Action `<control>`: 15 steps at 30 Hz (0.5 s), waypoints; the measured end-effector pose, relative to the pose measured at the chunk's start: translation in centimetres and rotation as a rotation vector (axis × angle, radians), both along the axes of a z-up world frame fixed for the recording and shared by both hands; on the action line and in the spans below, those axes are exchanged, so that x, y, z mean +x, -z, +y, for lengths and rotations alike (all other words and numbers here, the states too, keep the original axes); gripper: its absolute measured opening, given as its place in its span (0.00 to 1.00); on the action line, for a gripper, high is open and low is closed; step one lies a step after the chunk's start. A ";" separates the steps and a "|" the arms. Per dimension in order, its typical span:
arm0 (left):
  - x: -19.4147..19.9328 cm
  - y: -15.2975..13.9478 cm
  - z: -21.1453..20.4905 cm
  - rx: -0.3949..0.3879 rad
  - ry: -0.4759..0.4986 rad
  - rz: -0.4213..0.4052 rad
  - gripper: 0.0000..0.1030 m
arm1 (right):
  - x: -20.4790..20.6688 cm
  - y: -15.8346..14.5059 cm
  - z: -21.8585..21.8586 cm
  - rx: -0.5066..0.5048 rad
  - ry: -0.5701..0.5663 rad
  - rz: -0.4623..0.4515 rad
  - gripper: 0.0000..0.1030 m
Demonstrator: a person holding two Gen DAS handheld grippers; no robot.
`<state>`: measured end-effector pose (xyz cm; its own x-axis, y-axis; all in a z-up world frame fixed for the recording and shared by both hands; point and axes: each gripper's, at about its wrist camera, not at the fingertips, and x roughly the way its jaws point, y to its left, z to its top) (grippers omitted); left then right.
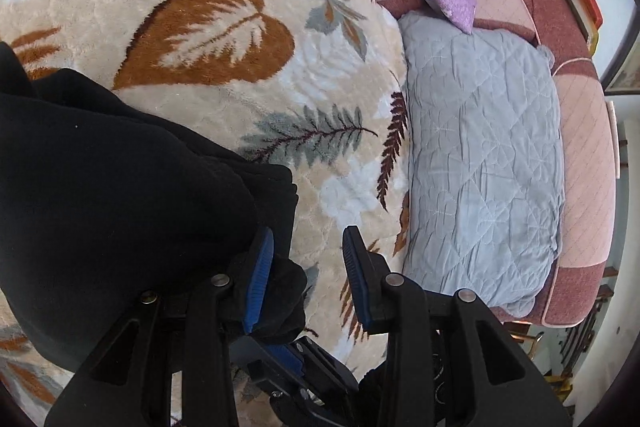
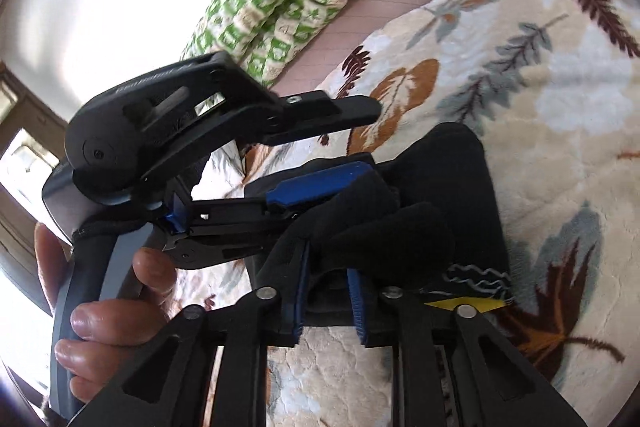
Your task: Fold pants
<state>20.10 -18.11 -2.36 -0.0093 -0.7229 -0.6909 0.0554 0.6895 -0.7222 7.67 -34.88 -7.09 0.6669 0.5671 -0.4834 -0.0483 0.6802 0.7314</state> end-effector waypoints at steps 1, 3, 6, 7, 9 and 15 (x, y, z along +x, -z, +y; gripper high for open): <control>0.0 -0.3 0.1 -0.006 0.001 0.000 0.32 | 0.0 0.1 -0.2 0.016 0.002 -0.002 0.14; 0.1 -1.0 1.0 -0.034 -0.010 -0.003 0.32 | -0.2 0.1 -0.4 0.034 -0.002 -0.015 0.13; 1.2 -1.6 2.3 0.027 -0.012 -0.011 0.33 | -0.1 0.1 -0.4 0.056 -0.014 -0.005 0.14; 1.6 -1.7 2.6 0.049 -0.005 -0.012 0.39 | 0.1 0.2 -0.5 0.078 -0.017 0.003 0.16; 2.4 -1.7 2.7 0.128 0.023 0.010 0.41 | 0.1 0.4 -0.8 0.111 -0.007 0.018 0.17; 2.9 -3.3 -0.4 0.392 0.212 -0.036 0.49 | 0.0 0.2 -0.6 0.120 -0.010 0.030 0.17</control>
<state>23.03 -18.56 0.98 -0.1002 -0.3912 -0.9148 0.2453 0.8814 -0.4038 7.67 -35.44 -7.29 0.6474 0.6283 -0.4315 -0.0314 0.5876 0.8086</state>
